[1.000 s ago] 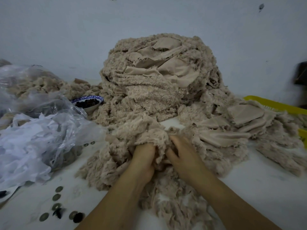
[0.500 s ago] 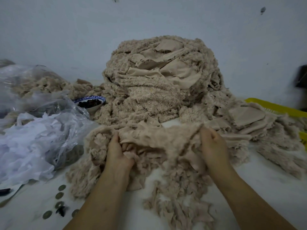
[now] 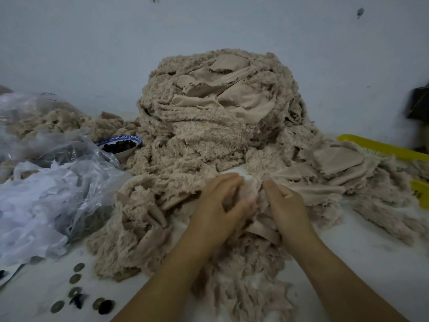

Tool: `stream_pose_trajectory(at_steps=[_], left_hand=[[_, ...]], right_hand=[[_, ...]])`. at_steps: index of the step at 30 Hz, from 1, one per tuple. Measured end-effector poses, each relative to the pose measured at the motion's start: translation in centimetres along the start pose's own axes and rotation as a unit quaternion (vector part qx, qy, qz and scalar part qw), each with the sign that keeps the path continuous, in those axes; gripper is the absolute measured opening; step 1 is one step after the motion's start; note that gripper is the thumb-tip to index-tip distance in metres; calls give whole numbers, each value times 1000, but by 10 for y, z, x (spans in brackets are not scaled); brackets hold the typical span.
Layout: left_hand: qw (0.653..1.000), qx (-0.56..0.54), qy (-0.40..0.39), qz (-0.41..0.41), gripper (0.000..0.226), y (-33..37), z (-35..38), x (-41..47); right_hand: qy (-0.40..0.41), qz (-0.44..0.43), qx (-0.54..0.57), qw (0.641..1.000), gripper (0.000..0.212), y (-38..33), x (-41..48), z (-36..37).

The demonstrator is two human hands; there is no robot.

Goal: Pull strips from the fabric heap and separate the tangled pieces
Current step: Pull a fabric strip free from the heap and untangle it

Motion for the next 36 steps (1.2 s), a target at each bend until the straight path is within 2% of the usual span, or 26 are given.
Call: stream_pose_trajectory(at_steps=[1,3,4,6,8,11,14,18,19,21,22,24,26,27,28,29,30,32,34,36], left_hand=[[999,26,-32,25,57,4,12,-2],[997,29,-60,27,38,6,22,-5],[999,-10,-44,2,29,-2,16,-3],[989,-119,-25,-85,26,-21,1,2],[963,-214,-40,-161,19,-38,-4,7],[896,-370,-70,-233,11,-50,-2,7],[839,-456,-47,-294,27,-61,-6,8],[781,-545,-72,-298,36,-62,0,9],[770,-557,-79,-302,47,-64,3,8],[754,-569,-100,-314,52,-58,9,6],[752,-566,-110,-319,49,-54,11,3],[759,-555,-129,-315,54,-48,14,1],[793,-509,-135,-307,61,-46,16,-2],[815,-476,-135,-302,63,-48,17,-3],[836,-440,-134,-299,67,-46,17,-4],[853,-409,-135,-296,71,-47,18,-3],[862,-386,-138,-298,76,-46,18,-4],[857,-380,-167,-305,81,-44,22,-6],[854,-382,-185,-302,64,-43,22,-5],[857,-372,-211,-287,39,-41,22,-5]], right_hand=[[-14,-22,-31,999,52,-3,0,3],[-23,-67,-95,993,55,-11,0,4],[-26,-82,-110,990,56,-13,1,4],[-22,-89,-115,989,52,-14,2,1],[-12,-85,-112,990,54,-14,4,-4],[-8,-76,-121,990,58,-10,6,-9],[-24,-91,-140,986,58,-12,5,-5],[-56,-124,-194,972,53,-15,3,2],[-60,-138,-217,964,47,-19,3,4],[-81,-157,-234,956,19,-23,3,9],[-102,-152,-223,957,12,-22,1,14],[-173,-140,-201,954,29,-16,-6,31],[-225,-145,-226,936,30,-11,-13,47],[-228,-157,-247,929,18,-9,-13,51],[-215,-160,-257,929,5,-10,-12,51],[-193,-159,-253,935,9,-11,-8,47],[-165,-151,-236,946,20,-10,-5,39],[-110,-118,-191,968,47,-6,2,24],[-74,-68,-165,981,58,2,4,13],[-59,-37,-133,989,54,7,3,10]])
Point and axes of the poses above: each hand's wrist, its own x-axis towards the middle knuckle, its own z-axis out of the palm, y = z × x, the point moved 10 cm from there along x, towards the middle knuckle, and after that the axes turned 13 degrees about -z, right-handed, at the moved point
